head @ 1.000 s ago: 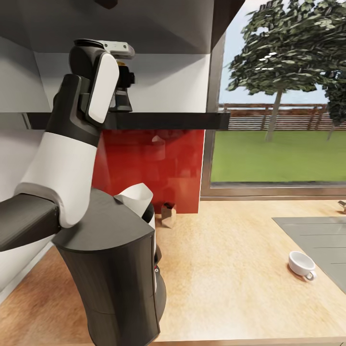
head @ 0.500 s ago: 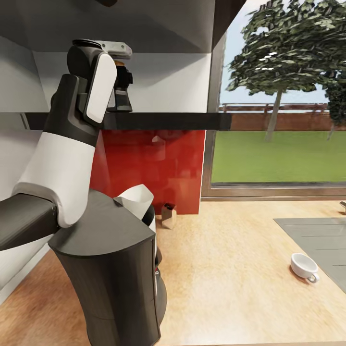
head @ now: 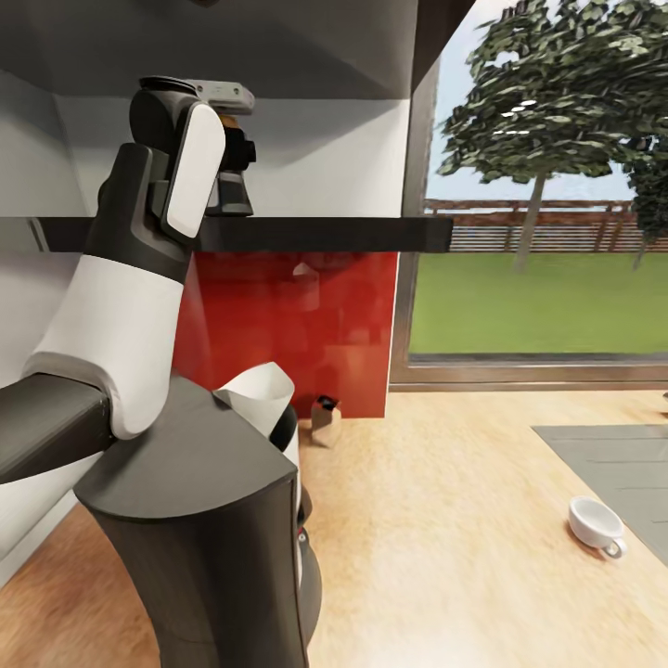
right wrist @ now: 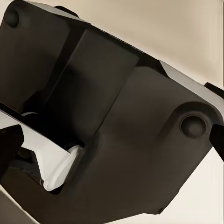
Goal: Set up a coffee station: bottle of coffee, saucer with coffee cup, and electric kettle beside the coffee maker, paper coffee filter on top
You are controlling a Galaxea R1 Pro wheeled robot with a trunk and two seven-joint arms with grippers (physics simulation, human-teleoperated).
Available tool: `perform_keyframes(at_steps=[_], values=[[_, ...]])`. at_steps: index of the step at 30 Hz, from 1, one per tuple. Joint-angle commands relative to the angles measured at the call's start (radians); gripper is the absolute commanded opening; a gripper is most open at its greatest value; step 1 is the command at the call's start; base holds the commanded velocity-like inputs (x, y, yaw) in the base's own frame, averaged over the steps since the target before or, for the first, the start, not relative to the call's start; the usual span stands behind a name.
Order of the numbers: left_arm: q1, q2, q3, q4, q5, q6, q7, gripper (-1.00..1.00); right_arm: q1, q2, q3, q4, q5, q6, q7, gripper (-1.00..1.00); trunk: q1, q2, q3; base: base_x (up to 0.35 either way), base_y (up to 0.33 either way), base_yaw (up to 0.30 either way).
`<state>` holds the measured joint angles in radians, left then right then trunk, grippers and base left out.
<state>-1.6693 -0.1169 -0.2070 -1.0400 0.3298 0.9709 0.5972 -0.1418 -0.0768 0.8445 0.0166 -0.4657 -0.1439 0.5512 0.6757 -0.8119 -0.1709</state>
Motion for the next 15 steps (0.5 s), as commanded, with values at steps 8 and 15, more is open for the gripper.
perform_keyframes(at_steps=[8,15], values=[[-0.001,0.0,-0.002,0.001,0.011,0.002,0.01,1.0,-0.001,0.0,0.008,0.002,-0.008,-0.005,0.004,1.0,0.0,-0.001,-0.002,0.051,0.0,0.0],[-0.001,0.0,-0.002,0.002,0.011,0.002,0.01,1.0,-0.001,0.0,0.008,0.002,-0.008,-0.005,0.004,1.0,0.0,-0.001,-0.002,0.095,0.0,0.0]])
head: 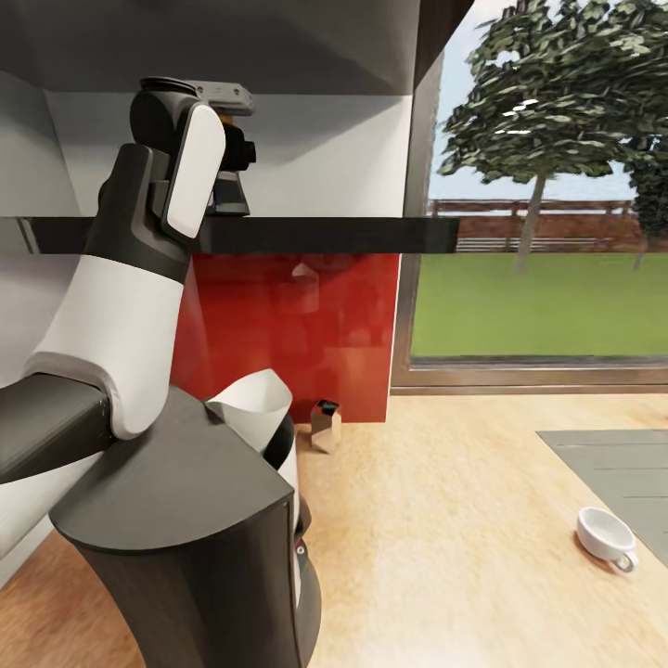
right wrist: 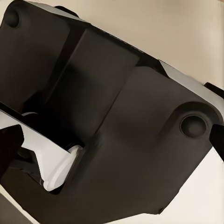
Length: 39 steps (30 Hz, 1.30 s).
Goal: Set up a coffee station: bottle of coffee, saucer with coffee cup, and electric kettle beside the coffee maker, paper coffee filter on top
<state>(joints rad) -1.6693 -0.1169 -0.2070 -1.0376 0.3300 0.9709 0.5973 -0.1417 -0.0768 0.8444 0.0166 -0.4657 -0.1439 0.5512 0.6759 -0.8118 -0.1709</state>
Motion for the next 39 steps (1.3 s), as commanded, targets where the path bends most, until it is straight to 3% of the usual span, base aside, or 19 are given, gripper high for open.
perform_keyframes(at_steps=[1,39], values=[[-0.001,0.0,-0.002,0.001,0.01,0.002,0.01,1.0,-0.001,0.0,0.008,0.002,-0.008,-0.005,0.004,1.0,0.0,-0.001,-0.002,0.023,0.0,0.0],[-0.001,0.002,-0.002,0.008,0.009,0.003,0.01,1.0,-0.001,0.0,0.008,0.002,-0.008,-0.005,0.004,1.0,0.0,-0.001,-0.002,0.031,0.0,0.0]])
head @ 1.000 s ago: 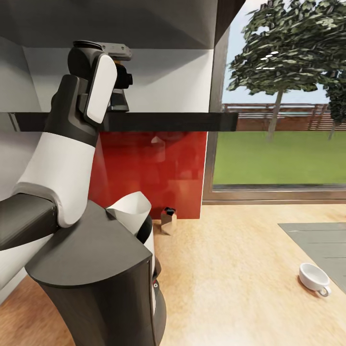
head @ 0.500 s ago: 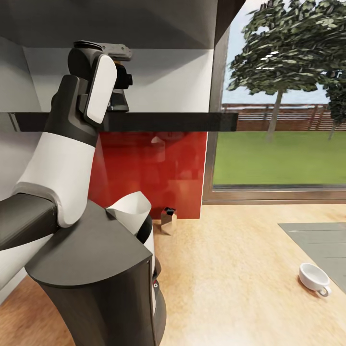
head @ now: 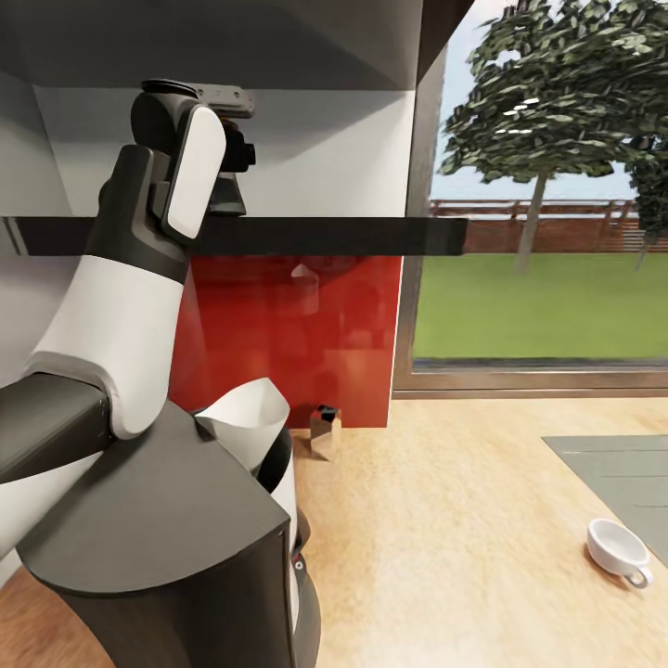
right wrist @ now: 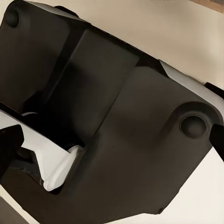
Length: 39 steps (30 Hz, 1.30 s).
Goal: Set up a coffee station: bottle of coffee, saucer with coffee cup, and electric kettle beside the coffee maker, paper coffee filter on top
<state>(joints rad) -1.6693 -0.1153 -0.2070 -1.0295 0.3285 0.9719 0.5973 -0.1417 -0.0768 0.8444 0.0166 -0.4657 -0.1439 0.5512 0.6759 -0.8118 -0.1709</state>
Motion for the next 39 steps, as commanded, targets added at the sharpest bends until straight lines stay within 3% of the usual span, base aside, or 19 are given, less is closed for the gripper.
perform_keyframes(at_steps=[1,20,39], values=[[-0.001,0.0,-0.002,0.0,0.011,0.002,0.01,1.0,-0.001,0.0,0.008,0.002,-0.008,-0.005,0.004,1.0,0.0,-0.001,-0.002,0.016,0.0,0.0],[-0.001,0.019,-0.002,0.0,0.011,0.002,0.01,1.0,-0.001,0.0,0.008,0.002,-0.008,-0.005,0.004,1.0,0.0,-0.001,-0.002,0.002,0.0,0.0],[-0.001,0.022,-0.002,-0.001,0.011,0.002,0.01,1.0,-0.001,0.0,0.008,0.002,-0.008,-0.005,0.004,1.0,0.0,-0.001,-0.002,0.003,0.0,0.0]])
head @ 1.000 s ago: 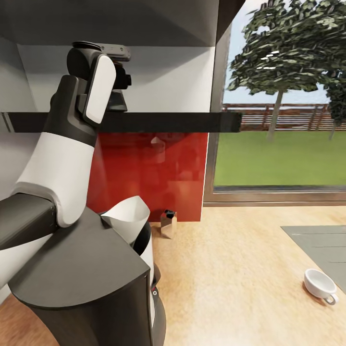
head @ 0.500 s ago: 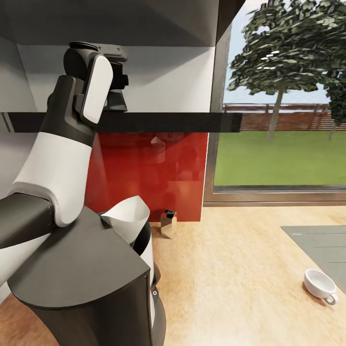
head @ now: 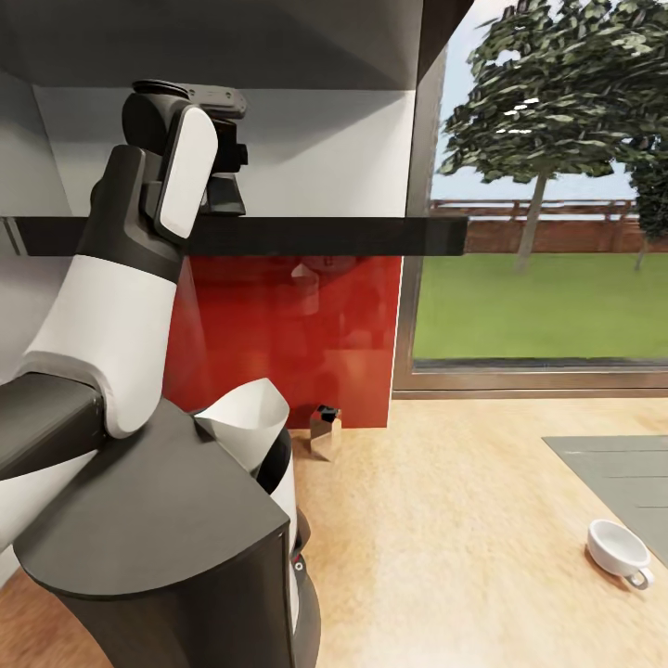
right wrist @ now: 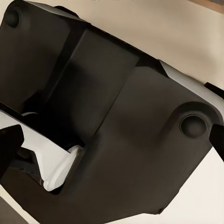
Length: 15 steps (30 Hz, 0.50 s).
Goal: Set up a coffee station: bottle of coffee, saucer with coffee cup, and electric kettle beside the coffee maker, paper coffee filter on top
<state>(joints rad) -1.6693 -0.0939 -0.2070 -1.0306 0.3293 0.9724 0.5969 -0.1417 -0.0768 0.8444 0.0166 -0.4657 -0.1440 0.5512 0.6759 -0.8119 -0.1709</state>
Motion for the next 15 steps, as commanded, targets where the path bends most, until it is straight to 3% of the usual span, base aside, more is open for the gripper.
perform_keyframes(at_steps=[1,15], values=[[-0.001,0.0,-0.002,0.0,0.01,0.002,0.01,1.0,-0.001,0.0,0.008,0.002,-0.008,-0.005,0.004,1.0,0.0,-0.001,-0.002,0.056,0.0,0.0],[-0.001,0.0,-0.002,0.0,0.011,0.002,0.01,1.0,-0.001,0.0,0.008,0.002,-0.008,-0.005,0.004,1.0,0.0,-0.001,-0.002,0.011,0.0,0.0]])
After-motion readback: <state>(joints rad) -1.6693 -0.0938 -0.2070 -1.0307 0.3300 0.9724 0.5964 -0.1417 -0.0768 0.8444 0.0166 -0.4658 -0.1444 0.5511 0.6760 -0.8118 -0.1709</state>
